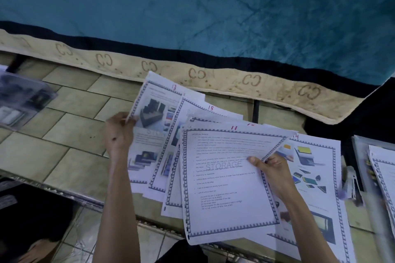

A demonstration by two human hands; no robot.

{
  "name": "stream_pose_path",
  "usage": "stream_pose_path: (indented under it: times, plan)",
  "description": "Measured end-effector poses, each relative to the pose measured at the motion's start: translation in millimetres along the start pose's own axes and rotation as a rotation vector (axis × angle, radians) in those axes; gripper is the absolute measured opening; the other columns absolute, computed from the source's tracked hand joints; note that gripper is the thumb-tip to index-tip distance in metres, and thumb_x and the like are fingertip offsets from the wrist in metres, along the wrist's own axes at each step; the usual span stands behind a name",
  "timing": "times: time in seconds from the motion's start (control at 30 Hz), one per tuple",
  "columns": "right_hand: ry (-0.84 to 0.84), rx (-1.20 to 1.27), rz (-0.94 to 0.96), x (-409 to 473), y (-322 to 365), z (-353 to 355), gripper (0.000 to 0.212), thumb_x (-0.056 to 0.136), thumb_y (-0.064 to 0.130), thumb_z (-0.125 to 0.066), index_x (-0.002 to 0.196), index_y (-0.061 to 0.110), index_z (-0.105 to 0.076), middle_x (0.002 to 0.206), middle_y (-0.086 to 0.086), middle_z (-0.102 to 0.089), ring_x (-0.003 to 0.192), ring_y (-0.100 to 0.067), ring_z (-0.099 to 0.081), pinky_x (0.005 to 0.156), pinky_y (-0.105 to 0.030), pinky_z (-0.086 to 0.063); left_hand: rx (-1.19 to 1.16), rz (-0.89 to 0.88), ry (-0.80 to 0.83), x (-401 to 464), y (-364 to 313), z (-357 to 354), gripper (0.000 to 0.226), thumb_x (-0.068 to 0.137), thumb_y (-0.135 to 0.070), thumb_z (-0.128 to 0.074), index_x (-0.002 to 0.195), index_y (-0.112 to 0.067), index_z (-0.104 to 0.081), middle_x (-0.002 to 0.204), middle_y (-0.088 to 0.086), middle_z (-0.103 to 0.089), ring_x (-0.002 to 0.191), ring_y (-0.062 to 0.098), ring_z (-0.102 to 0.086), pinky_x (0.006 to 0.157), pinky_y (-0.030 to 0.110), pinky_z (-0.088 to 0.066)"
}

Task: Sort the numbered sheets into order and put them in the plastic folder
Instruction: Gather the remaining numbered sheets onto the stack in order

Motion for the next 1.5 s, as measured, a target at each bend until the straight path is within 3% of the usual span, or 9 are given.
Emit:
stream_pose_path:
  times: [0.2, 0.5, 0.7, 0.83, 0.93, 1.03, 1.2, 1.37, 1.5]
  plan:
    - [-0.018, -0.062, -0.010, 2, -3, 2, 0.025, 0.080, 0.001, -0.067, 0.096, 0.020, -0.069, 0.090, 0.018, -0.073, 0.089, -0.001, -0.069, 0.069, -0.011, -0.053, -0.187, -0.084, -0.022, 15, -9, 49, 0.014, 0.087, -0.022, -0.063, 0.095, -0.011, -0.068, 0.079, 0.006, -0.066, 0.066, 0.016, -0.058, 0.058, 0.022, -0.046]
    - [-0.030, -0.085, 0.004, 2, -3, 0, 0.027, 0.080, -0.002, -0.067, 0.093, 0.021, -0.069, 0.086, 0.020, -0.073, 0.086, 0.001, -0.069, 0.076, -0.014, -0.054, -0.266, -0.290, -0.250, 9, -55, 112, 0.013, 0.085, -0.029, -0.063, 0.097, -0.026, -0.066, 0.081, -0.002, -0.064, 0.054, -0.006, -0.051, 0.049, 0.005, -0.038]
    - [-0.013, -0.047, 0.005, -1, 2, -2, 0.026, 0.080, -0.003, -0.066, 0.092, 0.020, -0.070, 0.086, 0.018, -0.074, 0.088, -0.003, -0.069, 0.073, -0.015, -0.055, -0.388, -0.364, -0.237, 10, -74, 128, 0.005, 0.076, -0.050, -0.064, 0.080, -0.048, -0.065, 0.081, -0.026, -0.066, 0.077, -0.005, -0.059, 0.076, 0.020, -0.049]
    - [0.007, 0.026, -0.016, -2, 4, -2, 0.023, 0.067, 0.020, -0.080, 0.090, 0.021, -0.074, 0.092, 0.010, -0.075, 0.092, -0.010, -0.070, 0.069, -0.016, -0.055, -0.434, -0.385, -0.227, 4, -81, 124, 0.001, 0.077, -0.053, -0.063, 0.078, -0.053, -0.063, 0.074, -0.031, -0.063, 0.072, -0.010, -0.058, 0.071, 0.010, -0.046]
    - [0.003, 0.073, -0.030, -3, 3, 0, 0.059, 0.035, 0.051, -0.089, 0.086, 0.024, -0.078, 0.096, 0.005, -0.075, 0.091, -0.010, -0.070, 0.070, -0.018, -0.055, -0.427, -0.366, -0.224, -3, -85, 114, 0.011, 0.086, -0.037, -0.060, 0.077, -0.041, -0.065, 0.065, -0.029, -0.064, 0.058, -0.013, -0.057, 0.055, 0.005, -0.044]
    - [0.004, 0.126, -0.021, -3, 4, 3, 0.066, 0.027, 0.054, -0.090, 0.085, 0.024, -0.078, 0.095, 0.006, -0.075, 0.088, -0.009, -0.070, 0.069, -0.018, -0.055, -0.463, -0.338, -0.175, -8, -83, 97, 0.007, 0.091, -0.021, -0.058, 0.089, -0.022, -0.064, 0.057, -0.024, -0.064, 0.049, -0.012, -0.056, 0.046, 0.003, -0.041]
    - [0.006, 0.161, -0.042, 0, 2, 4, 0.058, 0.034, 0.037, -0.091, 0.087, 0.019, -0.074, 0.084, 0.010, -0.075, 0.087, -0.008, -0.070, 0.063, -0.015, -0.055, -0.479, -0.277, -0.042, -14, -73, 64, 0.007, 0.091, -0.018, -0.058, 0.092, -0.017, -0.064, 0.054, -0.026, -0.065, 0.049, -0.007, -0.060, 0.045, 0.008, -0.047]
    - [-0.031, 0.238, -0.102, 5, -5, 6, 0.073, 0.015, 0.051, -0.093, 0.077, 0.016, -0.077, 0.087, 0.000, -0.076, 0.080, -0.014, -0.072, 0.064, -0.023, -0.057, -0.482, -0.235, 0.071, -14, -62, 37, 0.009, 0.089, -0.018, -0.059, 0.094, -0.016, -0.067, 0.063, -0.018, -0.070, 0.056, -0.001, -0.065, 0.052, 0.015, -0.054]
    - [0.001, 0.259, -0.060, 13, 15, -26, 0.072, 0.040, 0.055, -0.087, 0.097, 0.014, -0.071, 0.101, -0.002, -0.074, 0.092, -0.017, -0.070, 0.070, -0.027, -0.057, -0.459, -0.199, 0.197, -15, -54, 15, 0.014, 0.092, -0.026, -0.055, 0.087, -0.023, -0.068, 0.065, -0.011, -0.072, 0.056, 0.005, -0.065, 0.049, 0.017, -0.052]
Point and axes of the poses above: each hand's wrist, its own x-axis towards the middle knuckle, its own z-axis out of the back of the hand, y = z × x, the point moved 6 cm from there along x, towards the middle knuckle
